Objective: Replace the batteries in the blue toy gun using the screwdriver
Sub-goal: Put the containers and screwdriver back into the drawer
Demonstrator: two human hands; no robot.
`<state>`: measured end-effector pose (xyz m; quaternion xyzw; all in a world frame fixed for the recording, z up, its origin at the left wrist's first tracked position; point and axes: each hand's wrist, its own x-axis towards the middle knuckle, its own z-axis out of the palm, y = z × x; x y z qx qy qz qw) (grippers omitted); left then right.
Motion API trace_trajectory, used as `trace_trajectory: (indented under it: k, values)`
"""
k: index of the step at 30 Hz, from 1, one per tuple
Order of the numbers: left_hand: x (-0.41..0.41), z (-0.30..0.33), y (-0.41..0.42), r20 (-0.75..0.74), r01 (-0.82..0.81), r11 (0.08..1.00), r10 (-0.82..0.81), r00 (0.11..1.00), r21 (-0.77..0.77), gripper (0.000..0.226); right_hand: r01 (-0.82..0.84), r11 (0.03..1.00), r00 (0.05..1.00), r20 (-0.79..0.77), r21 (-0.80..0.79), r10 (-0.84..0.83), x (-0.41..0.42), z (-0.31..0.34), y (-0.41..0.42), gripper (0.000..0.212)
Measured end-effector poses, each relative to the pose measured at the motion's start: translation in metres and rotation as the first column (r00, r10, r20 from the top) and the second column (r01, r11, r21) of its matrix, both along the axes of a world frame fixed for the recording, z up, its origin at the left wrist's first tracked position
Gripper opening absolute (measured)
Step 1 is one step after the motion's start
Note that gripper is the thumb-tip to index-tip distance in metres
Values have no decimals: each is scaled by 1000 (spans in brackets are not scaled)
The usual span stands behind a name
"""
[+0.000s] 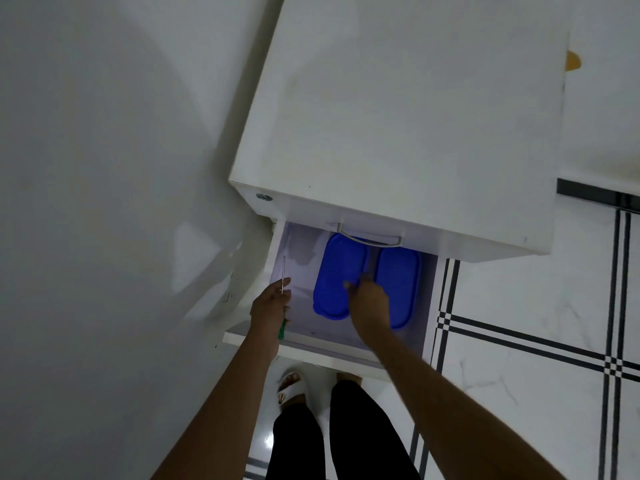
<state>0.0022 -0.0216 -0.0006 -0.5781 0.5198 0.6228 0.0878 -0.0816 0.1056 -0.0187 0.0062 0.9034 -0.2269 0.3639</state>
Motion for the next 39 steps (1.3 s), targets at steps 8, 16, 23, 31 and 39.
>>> trace_trajectory:
  k: [8,16,23,31,39]
  values:
    - [-12,14,7,52,-178,921,171,984,347,21,-90,971,943,295,-223,155,33,24,-46,25]
    - [-23,12,-9,95,38,957,-68,993,288,52,128,979,944,322,-158,-71,6,-12,-65,27]
    - [28,9,-31,184,491,863,-467,865,-120,41,-137,990,972,192,14,132,-11,-40,-111,17]
    - [50,-5,-36,169,526,832,-501,849,-176,42,-446,860,894,181,250,411,-5,-62,-123,29]
    - [63,10,-28,151,507,831,-484,862,-229,45,-495,838,868,99,229,486,-1,-36,-107,33]
